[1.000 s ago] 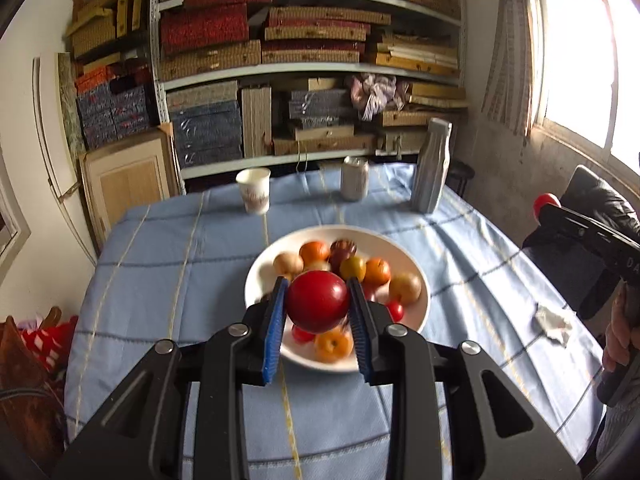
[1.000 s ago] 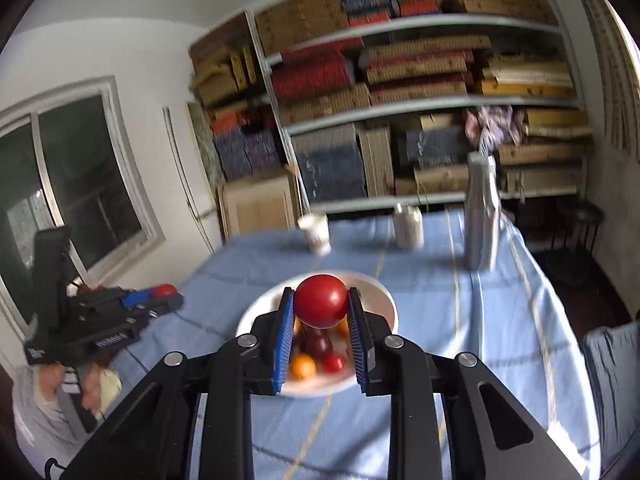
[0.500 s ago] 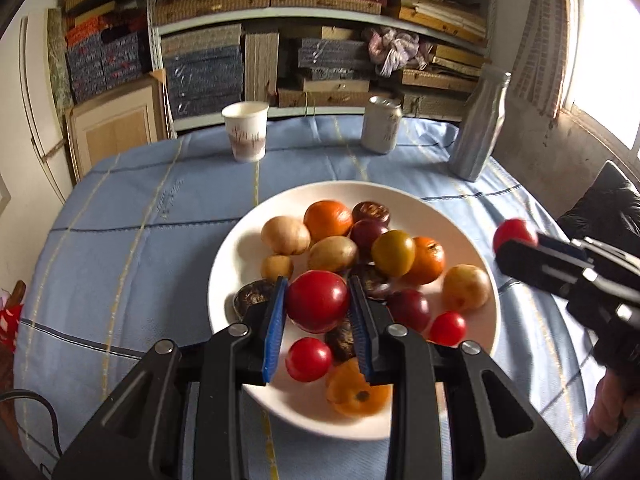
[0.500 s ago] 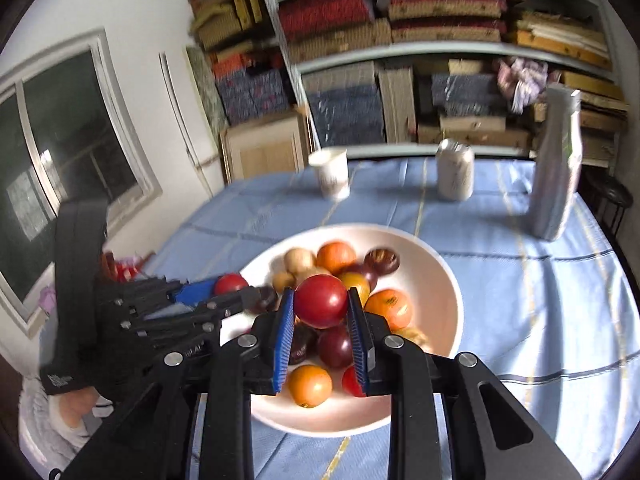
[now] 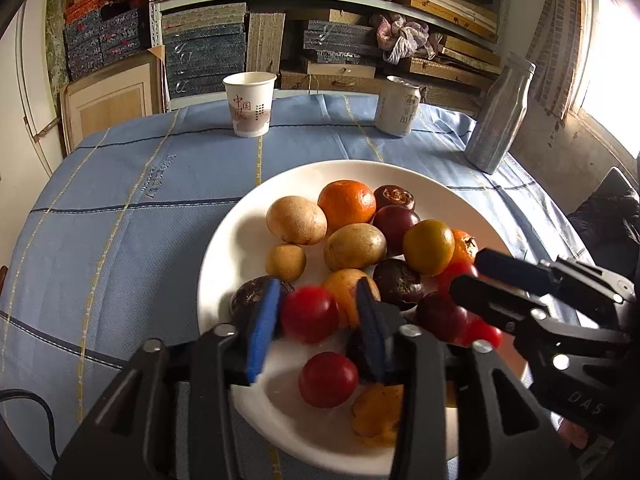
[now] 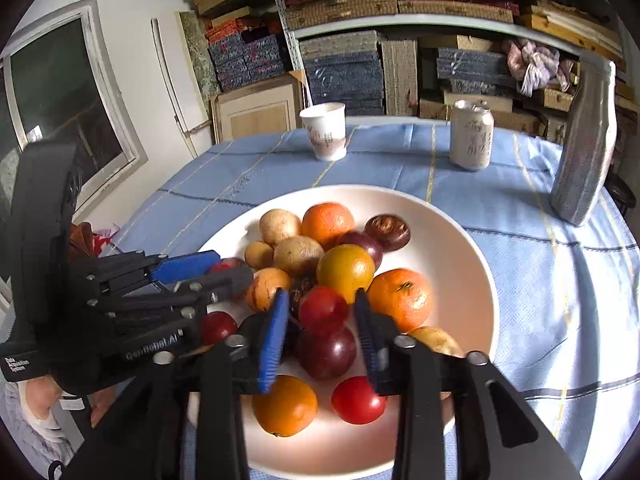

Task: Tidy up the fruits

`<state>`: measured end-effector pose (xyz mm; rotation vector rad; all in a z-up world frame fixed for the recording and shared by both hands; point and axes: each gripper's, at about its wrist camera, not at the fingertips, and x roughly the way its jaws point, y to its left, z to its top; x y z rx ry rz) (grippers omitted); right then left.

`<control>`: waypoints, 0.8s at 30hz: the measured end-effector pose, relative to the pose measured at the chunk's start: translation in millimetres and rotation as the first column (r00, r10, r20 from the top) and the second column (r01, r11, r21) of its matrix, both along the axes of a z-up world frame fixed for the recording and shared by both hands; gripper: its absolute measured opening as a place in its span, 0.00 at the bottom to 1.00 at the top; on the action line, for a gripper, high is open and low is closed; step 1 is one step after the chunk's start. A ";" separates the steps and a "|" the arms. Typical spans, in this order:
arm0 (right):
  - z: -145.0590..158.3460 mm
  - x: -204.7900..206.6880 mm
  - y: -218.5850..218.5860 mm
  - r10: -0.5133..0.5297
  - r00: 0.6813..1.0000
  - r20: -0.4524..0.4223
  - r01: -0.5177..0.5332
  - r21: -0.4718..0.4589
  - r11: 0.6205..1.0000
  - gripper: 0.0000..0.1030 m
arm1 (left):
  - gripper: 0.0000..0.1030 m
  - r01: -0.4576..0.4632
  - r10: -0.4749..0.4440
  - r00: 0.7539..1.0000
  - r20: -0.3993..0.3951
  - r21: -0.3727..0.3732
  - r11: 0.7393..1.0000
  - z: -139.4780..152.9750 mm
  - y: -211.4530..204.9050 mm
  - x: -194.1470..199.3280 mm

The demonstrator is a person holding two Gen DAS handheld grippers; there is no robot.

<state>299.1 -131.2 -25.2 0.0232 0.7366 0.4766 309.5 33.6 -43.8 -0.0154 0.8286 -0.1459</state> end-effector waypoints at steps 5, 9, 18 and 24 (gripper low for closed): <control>46.2 -26.2 -25.5 -0.019 0.994 0.110 0.010 0.079 0.997 0.41 | 0.50 -0.025 0.028 0.998 0.063 -0.039 0.999 31.9 11.9 -24.2; 83.6 -74.1 -53.2 -0.067 0.971 0.229 0.037 0.134 0.990 0.61 | 0.80 -0.078 0.085 0.983 0.161 -0.049 0.996 59.3 22.6 -68.1; 41.3 -168.2 -69.2 -0.106 0.959 0.262 0.089 0.074 0.993 0.91 | 0.91 -0.071 0.070 0.979 0.193 -0.001 0.997 40.7 10.3 -170.1; -9.2 -184.2 -71.4 -0.156 0.971 0.182 0.154 0.025 0.988 0.93 | 0.92 -0.058 0.053 0.986 0.161 0.026 0.998 5.0 -6.4 -214.2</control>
